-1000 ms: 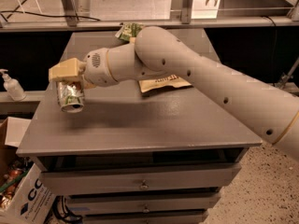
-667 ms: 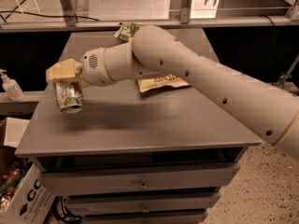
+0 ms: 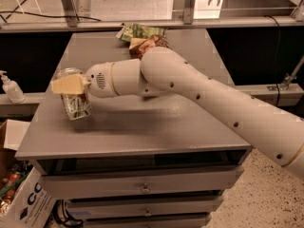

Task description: Place 7up can upright

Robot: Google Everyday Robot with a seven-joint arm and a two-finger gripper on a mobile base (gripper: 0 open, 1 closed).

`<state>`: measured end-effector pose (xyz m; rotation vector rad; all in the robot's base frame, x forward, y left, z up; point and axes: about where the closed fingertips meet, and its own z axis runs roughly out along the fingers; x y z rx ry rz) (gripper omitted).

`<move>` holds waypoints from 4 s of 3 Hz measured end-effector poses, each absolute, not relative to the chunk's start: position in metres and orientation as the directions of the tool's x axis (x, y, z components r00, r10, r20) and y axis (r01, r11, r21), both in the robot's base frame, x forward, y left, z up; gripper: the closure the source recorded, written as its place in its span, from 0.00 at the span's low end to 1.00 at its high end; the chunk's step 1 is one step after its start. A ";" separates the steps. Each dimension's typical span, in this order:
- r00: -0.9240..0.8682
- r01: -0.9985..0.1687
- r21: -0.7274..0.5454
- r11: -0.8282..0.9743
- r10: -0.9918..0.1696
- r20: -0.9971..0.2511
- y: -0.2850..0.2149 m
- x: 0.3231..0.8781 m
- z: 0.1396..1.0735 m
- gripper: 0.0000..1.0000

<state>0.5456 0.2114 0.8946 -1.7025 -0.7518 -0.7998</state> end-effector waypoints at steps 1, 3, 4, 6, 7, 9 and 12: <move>0.422 0.894 -0.403 -0.194 0.064 0.904 0.210 0.538 0.908 1.00; 0.242 0.961 -0.232 -0.147 0.052 0.969 0.216 0.521 0.929 1.00; 0.156 0.981 -0.147 -0.130 0.056 0.986 0.216 0.519 0.929 1.00; -0.126 0.986 0.135 -0.100 0.095 0.988 0.210 0.508 0.921 1.00; -0.134 0.983 0.146 -0.110 0.110 0.985 0.208 0.507 0.902 1.00; -0.113 0.984 0.123 -0.130 0.076 0.991 0.207 0.510 0.887 0.84; -0.102 0.982 0.113 -0.150 0.080 0.992 0.201 0.508 0.888 0.12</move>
Offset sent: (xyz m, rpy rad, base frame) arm -0.0370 0.0016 0.0546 0.1093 -0.5546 0.0954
